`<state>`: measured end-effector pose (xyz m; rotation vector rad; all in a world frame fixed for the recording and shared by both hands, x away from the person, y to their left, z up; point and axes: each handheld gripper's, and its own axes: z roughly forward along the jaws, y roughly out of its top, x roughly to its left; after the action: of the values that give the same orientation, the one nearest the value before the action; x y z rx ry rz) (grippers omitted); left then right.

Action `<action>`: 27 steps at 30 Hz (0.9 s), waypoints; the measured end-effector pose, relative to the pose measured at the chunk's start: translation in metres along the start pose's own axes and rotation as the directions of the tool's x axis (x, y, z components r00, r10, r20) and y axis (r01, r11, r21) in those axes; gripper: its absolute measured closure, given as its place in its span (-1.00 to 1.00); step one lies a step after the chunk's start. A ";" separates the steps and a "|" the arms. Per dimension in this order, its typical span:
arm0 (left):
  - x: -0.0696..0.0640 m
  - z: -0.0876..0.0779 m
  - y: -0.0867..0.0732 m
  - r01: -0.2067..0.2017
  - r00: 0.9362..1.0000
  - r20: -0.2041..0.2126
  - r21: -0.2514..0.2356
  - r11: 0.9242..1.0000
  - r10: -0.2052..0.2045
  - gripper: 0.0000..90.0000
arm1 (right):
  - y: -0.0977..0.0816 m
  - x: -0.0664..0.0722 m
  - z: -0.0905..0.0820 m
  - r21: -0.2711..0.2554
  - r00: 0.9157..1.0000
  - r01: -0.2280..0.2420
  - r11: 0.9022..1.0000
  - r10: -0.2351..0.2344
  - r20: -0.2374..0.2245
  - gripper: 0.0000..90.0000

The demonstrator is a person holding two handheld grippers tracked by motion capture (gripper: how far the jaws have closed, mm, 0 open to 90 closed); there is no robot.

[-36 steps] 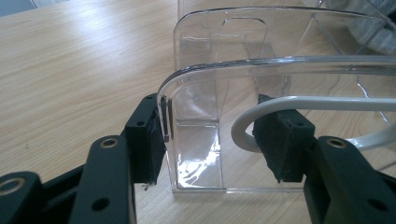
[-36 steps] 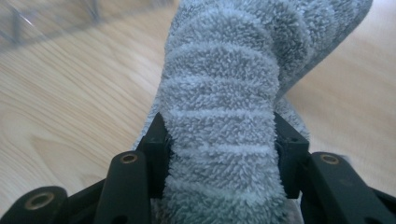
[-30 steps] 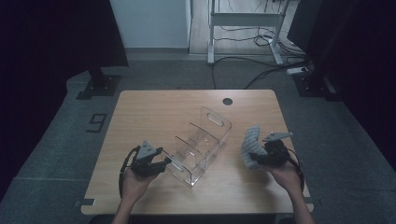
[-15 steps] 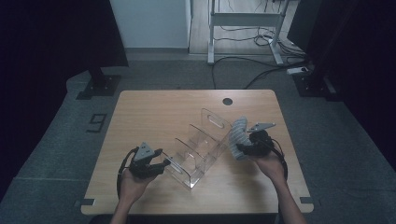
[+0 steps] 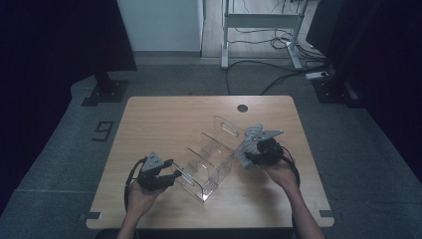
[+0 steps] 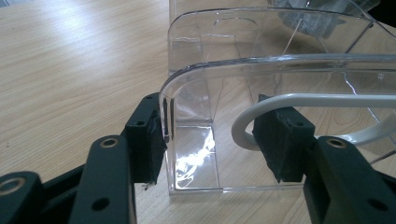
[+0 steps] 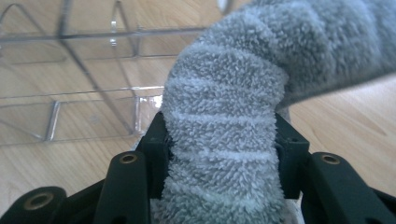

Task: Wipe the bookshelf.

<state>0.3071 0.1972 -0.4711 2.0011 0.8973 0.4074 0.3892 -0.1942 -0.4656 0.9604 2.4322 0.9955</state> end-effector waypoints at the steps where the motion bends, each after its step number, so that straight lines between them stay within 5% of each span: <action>1: 0.000 0.000 0.000 0.000 1.000 0.000 -0.001 1.000 0.000 0.00 | 0.001 0.002 -0.001 0.001 1.000 0.003 1.000 -0.003 -0.005 0.14; 15: -0.004 0.001 0.001 -0.005 1.000 -0.003 -0.001 1.000 0.005 0.00 | 0.006 0.032 -0.007 -0.013 0.993 0.100 0.995 -0.101 -0.067 0.14; 27: -0.006 0.002 0.001 -0.001 1.000 -0.015 -0.008 1.000 0.001 0.00 | 0.005 0.046 -0.009 -0.024 0.986 0.107 0.994 -0.109 -0.126 0.14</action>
<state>0.3047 0.1910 -0.4707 1.9942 0.9020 0.4261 0.3542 -0.1641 -0.4586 0.7723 2.5448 1.0672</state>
